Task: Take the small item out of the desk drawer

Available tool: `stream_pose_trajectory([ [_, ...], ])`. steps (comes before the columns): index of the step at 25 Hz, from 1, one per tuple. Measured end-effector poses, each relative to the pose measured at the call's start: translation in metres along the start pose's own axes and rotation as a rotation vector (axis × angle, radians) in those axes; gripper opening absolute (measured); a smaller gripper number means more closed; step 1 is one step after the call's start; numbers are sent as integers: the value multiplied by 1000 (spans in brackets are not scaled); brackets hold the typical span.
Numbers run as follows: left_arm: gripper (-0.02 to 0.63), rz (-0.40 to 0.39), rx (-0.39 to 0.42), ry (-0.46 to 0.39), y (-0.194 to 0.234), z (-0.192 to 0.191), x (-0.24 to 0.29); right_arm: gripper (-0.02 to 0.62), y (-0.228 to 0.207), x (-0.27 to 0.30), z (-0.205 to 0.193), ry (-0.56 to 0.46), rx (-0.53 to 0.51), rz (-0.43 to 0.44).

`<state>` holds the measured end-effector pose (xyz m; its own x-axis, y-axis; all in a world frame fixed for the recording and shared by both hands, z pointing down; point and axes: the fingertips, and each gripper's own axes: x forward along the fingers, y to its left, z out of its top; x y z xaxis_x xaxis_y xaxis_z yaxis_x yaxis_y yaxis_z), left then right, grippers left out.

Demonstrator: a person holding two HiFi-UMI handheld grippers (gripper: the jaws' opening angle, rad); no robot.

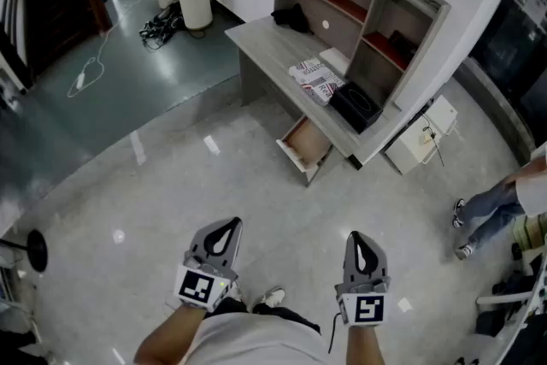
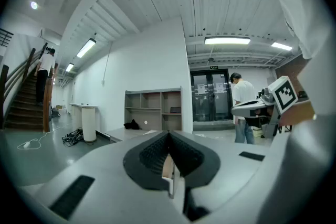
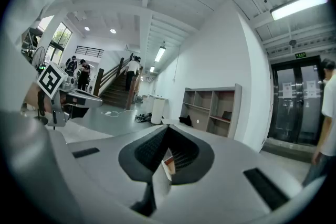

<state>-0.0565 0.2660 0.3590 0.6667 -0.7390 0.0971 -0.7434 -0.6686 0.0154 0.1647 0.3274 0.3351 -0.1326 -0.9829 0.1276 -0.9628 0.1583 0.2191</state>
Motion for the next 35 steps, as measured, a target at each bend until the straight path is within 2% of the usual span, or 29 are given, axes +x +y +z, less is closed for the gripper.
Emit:
stream_pose_trajectory([
  [4,18,17,-15,-18,-5,4,-7,23,-4,-11,2,-10,1,-6],
  [9,18,44,-22,-29,-8,-1,-7,23,-1,-11,-3,-28,37,38],
  [16,18,84,-33,0,-2,-13,-12,23,-1,2,-11,-5,57,74],
  [20,18,110,-65,51,26,-33,-11,23,12,24,-22,31,74,92],
  [23,18,106,-85,63,49,-48,12,23,15,52,-28,66,81,99],
  [27,18,52,-110,53,81,-54,70,23,6,106,-30,92,60,67],
  [35,18,-64,-166,40,167,-33,179,23,6,233,4,132,18,15],
])
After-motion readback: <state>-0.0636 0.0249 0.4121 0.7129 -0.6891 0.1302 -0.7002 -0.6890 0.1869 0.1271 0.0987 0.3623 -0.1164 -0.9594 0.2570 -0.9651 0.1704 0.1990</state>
